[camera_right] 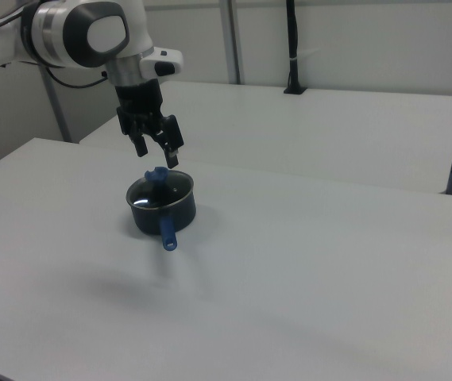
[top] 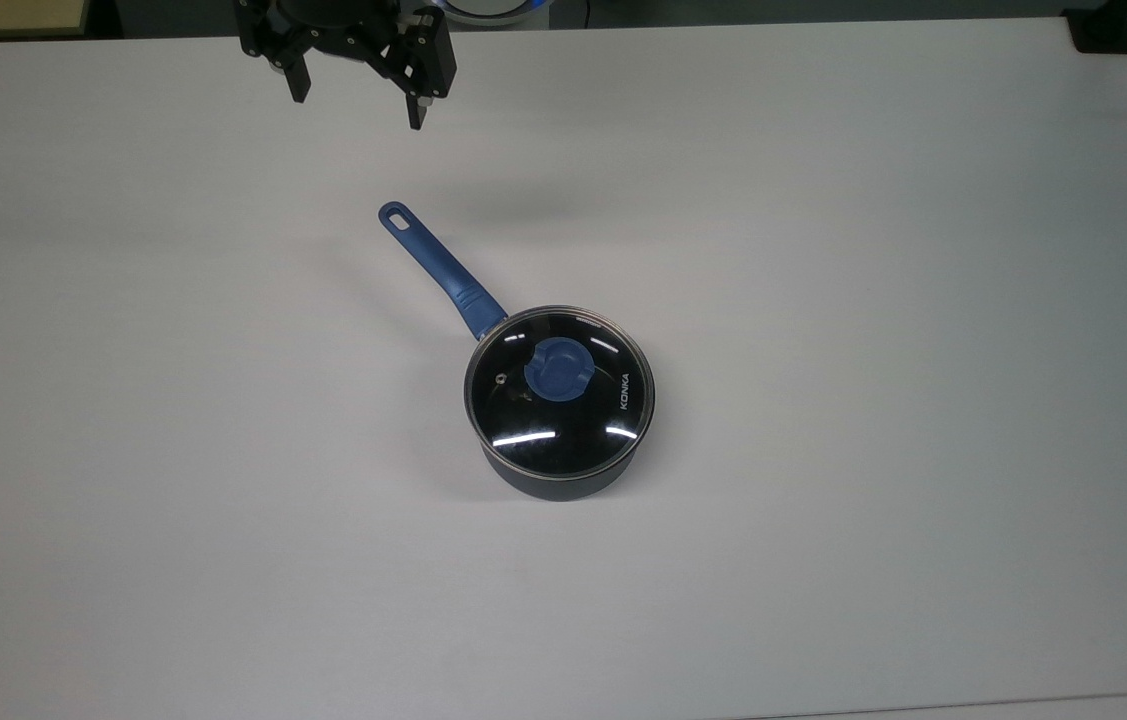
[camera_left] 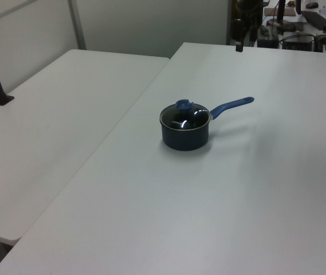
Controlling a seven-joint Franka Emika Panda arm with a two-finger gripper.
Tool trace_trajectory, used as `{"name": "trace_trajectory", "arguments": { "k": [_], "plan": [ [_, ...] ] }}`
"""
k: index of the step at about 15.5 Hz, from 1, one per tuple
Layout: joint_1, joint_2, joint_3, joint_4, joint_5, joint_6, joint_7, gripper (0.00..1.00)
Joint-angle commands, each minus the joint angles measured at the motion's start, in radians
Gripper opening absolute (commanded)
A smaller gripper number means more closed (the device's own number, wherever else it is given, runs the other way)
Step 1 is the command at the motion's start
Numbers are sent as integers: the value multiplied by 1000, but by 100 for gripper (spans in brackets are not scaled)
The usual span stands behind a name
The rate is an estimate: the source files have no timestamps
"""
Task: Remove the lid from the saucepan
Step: 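Move the gripper down over the blue knob of the glass lid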
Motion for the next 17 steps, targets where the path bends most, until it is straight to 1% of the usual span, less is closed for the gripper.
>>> {"name": "trace_trajectory", "arguments": {
  "k": [1,9,13,17],
  "plan": [
    [2,-33,-7,-28,8,-36,-34,100],
    [3,-39,-7,-27,16,-37,-41,100],
    [3,-33,-7,-25,16,-31,-75,100],
    [17,-13,-6,-25,16,-7,-32,100]
  ]
}}
